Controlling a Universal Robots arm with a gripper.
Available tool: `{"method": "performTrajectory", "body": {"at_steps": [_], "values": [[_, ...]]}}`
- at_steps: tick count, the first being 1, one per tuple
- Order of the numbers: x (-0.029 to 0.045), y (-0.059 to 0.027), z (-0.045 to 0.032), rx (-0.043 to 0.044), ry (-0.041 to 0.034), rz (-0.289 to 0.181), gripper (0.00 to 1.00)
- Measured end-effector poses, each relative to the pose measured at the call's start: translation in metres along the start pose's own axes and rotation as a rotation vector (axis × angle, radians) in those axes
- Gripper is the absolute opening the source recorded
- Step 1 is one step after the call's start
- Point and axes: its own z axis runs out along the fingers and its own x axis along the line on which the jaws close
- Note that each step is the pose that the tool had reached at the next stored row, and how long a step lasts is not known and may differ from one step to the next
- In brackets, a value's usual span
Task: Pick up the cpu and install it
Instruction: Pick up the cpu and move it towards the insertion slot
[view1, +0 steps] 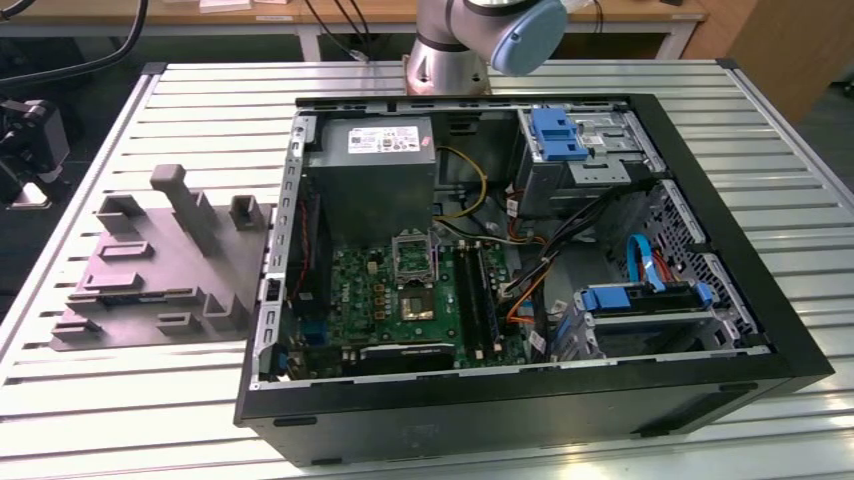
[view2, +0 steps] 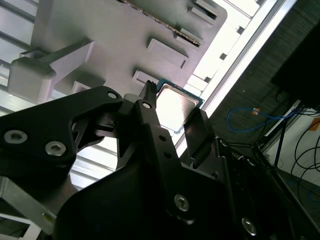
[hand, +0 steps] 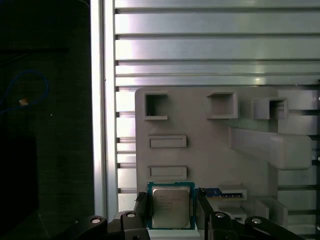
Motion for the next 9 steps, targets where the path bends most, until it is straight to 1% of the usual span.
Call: {"method": "performTrajectory", "body": {"at_steps": [9], "values": [[0.0,0.0,-0.0008,0.0,-0.0001,0.0,0.47]]}}
